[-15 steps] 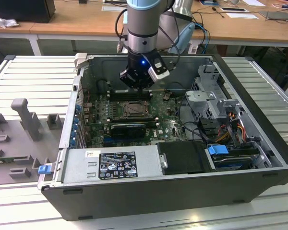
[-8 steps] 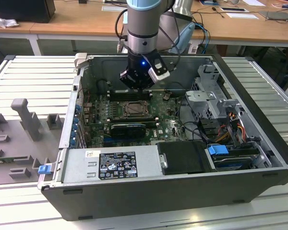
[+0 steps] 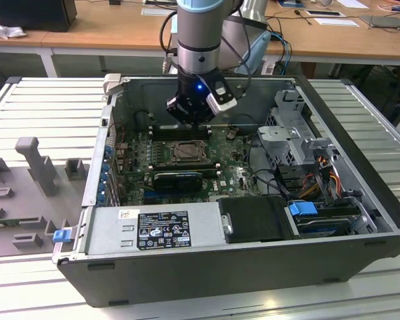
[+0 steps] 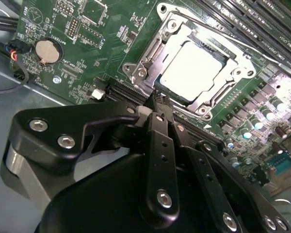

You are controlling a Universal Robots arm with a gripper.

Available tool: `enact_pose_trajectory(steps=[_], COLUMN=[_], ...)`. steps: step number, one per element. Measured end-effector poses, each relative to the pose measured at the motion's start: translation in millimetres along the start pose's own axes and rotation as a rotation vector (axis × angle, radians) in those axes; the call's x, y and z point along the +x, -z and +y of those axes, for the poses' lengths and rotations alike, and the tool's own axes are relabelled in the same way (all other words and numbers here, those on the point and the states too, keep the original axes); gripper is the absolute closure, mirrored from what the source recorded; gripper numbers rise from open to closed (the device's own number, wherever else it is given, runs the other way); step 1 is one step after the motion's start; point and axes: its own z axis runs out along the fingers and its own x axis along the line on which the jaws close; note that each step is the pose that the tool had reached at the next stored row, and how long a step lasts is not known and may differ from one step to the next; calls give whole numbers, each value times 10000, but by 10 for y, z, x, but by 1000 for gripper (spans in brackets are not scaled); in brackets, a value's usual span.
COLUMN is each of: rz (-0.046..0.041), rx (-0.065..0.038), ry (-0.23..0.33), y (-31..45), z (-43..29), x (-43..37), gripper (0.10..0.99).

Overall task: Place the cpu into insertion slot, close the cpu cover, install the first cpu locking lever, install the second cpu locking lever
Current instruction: 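Install the second cpu locking lever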

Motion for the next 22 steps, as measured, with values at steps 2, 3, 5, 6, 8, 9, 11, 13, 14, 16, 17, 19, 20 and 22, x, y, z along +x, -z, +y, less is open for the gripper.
enact_pose_trajectory(steps=[2,3,5,6,8,9,11,13,14,16,17,19,20,22], rz=[-1,-1,0,-1,0,0,0,0,-1,42,70,84,86,86], rx=[-1,0,0,-3,0,0,0,0,0,0,-2,-4,-3,-3], ry=[-1,-1,-1,0,-3,-3,-3,-4,-3,-5,-9,-9,-9,-9], y=[54,89,183,184,186,187,189,189,189,185,174,161,157,153], z=[4,6,12,12,-2,-18,-95,-145,-167,-271,-326,-388,-421,-467], x=[-2,-3,-5,-5,-4,-4,-2,0,0,3,6,8,9,10], gripper=[980,980,980,980,980,980,980,980,980,980,980,980,980,980])
